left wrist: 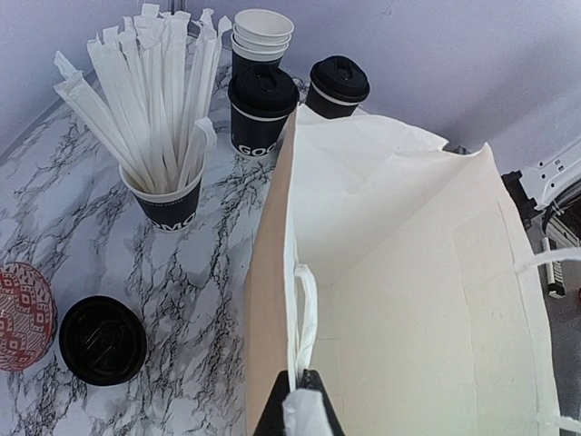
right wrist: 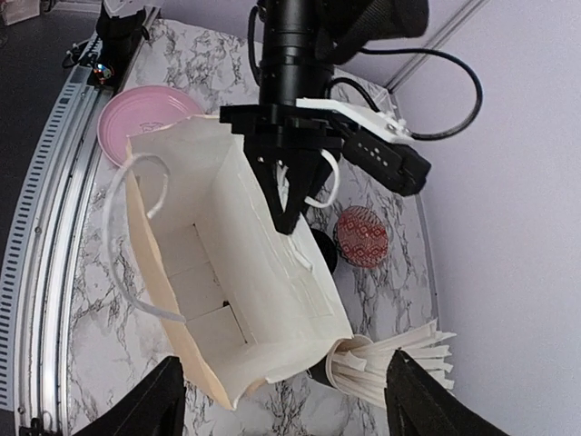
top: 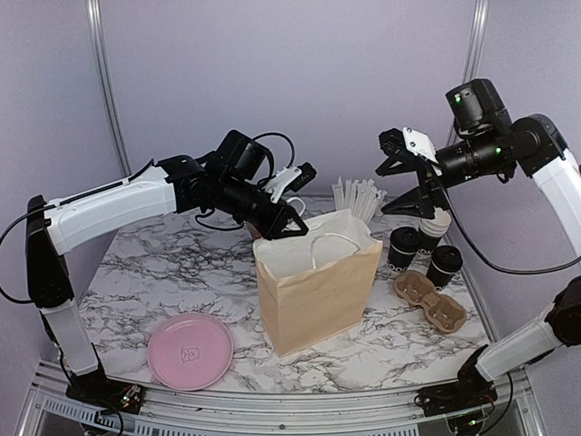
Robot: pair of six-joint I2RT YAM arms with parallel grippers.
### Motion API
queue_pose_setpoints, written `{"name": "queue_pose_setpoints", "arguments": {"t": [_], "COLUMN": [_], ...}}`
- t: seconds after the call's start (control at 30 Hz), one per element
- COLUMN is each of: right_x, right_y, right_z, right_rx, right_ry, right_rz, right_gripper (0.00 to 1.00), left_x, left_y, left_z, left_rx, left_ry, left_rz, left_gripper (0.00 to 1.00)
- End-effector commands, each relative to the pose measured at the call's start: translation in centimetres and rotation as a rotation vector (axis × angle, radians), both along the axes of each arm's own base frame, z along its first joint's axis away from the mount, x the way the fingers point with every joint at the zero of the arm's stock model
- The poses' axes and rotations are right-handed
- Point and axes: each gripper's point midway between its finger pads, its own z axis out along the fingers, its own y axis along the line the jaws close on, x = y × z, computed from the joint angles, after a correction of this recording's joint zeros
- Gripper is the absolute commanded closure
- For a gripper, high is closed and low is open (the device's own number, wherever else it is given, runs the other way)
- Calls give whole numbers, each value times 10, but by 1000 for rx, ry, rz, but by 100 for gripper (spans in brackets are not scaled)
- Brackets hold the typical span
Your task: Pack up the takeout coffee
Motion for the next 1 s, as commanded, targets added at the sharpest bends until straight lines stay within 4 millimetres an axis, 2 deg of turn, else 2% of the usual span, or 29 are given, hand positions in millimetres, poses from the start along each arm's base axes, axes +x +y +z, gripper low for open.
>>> {"name": "queue_pose_setpoints", "arguments": {"t": [0.0, 0.13, 0.23, 0.37, 0.43, 0.57, 0.73, 0.97], "right_x": [39, 75, 74, 65, 56, 59, 61, 69], "right_y": [-46, -124, -171, -211, -220, -236, -235, -235], "right_z": [-35, -106, -163, -226, -252, -281, -301, -318], "right_rx": [-43, -138, -251, -403, -455, -530, -545, -555], "right_ry": [161, 332, 434, 490, 528, 541, 603, 622], "right_rz": [-232, -518, -671, -840, -880, -958, -965, -967], "right_gripper": [27, 29, 31, 37, 42, 53, 55, 55], "left_x": [-12, -22, -26, -27, -28, -30, -33, -39], "left_y": [16, 26, 30, 30, 30, 27, 25, 20], "left_z": [22, 25, 29, 32, 31, 28, 24, 24], "left_rx": [7, 11, 12, 30, 37, 50, 69, 79], "left_ry": [-51, -74, -94, -142, -158, -163, -179, -204], "left_rz": [-45, -63, -65, -56, -61, -67, -63, -79], "left_gripper": [100, 100, 100, 100, 100, 100, 100, 100]}}
